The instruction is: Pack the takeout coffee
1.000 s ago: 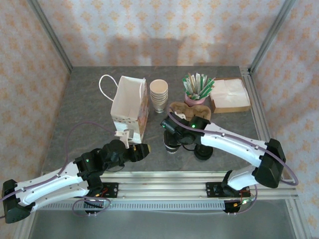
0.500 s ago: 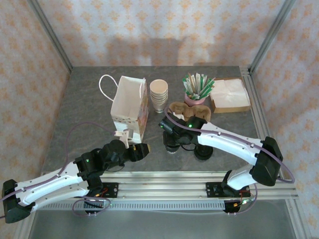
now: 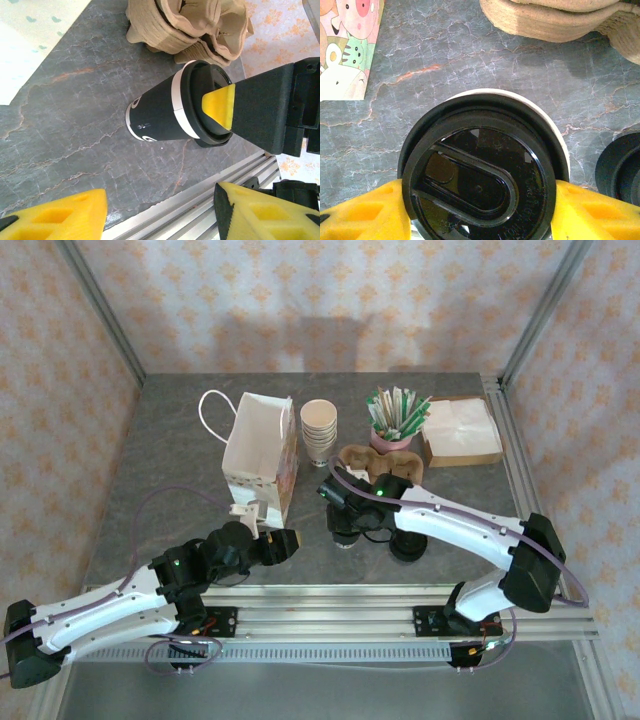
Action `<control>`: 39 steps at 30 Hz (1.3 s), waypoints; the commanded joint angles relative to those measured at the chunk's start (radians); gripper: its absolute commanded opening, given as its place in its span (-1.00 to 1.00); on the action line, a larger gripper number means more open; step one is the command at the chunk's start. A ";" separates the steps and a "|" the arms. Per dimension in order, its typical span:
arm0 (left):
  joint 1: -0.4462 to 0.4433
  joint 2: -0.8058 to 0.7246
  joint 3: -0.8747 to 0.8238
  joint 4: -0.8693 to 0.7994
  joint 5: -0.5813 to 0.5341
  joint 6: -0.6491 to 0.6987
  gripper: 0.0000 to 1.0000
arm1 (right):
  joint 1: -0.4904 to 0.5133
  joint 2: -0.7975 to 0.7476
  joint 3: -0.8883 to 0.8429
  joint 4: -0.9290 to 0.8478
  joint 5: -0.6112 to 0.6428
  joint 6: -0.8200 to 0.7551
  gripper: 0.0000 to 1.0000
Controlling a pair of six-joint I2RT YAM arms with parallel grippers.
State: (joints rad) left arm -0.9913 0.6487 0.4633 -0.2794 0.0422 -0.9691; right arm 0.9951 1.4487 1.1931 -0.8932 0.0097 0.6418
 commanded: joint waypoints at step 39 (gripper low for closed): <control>-0.017 0.007 -0.008 -0.002 -0.050 -0.002 0.18 | 0.017 0.036 0.011 -0.047 0.042 0.002 0.26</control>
State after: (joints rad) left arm -1.0016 0.6529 0.4625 -0.2794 0.0341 -0.9691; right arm 1.0058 1.4784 1.2251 -0.9344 0.0448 0.6376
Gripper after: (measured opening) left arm 0.591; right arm 0.632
